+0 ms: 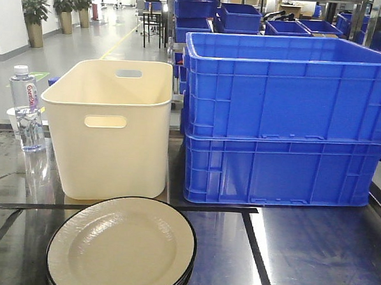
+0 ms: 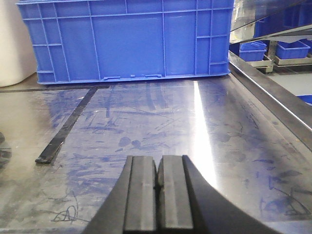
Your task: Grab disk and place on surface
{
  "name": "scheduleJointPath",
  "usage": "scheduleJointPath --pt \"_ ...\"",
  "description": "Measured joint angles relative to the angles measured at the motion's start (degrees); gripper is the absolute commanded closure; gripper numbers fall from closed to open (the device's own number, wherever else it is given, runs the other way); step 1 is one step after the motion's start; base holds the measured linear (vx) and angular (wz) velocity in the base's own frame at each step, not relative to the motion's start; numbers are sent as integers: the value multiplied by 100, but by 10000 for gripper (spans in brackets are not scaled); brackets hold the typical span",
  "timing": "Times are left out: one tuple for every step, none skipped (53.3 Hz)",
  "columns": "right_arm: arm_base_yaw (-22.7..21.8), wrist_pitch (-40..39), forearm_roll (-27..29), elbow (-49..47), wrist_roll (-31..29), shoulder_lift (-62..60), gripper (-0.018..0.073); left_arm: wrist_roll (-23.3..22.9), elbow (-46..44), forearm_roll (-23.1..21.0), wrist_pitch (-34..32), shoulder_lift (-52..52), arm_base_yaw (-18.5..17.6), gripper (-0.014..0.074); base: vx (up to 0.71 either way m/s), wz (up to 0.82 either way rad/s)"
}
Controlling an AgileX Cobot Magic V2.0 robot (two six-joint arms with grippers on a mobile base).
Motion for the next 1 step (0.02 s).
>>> scheduleJointPath --pt "0 0 0 0 0 0 567 0 0 0 0 0 0 603 0 0"
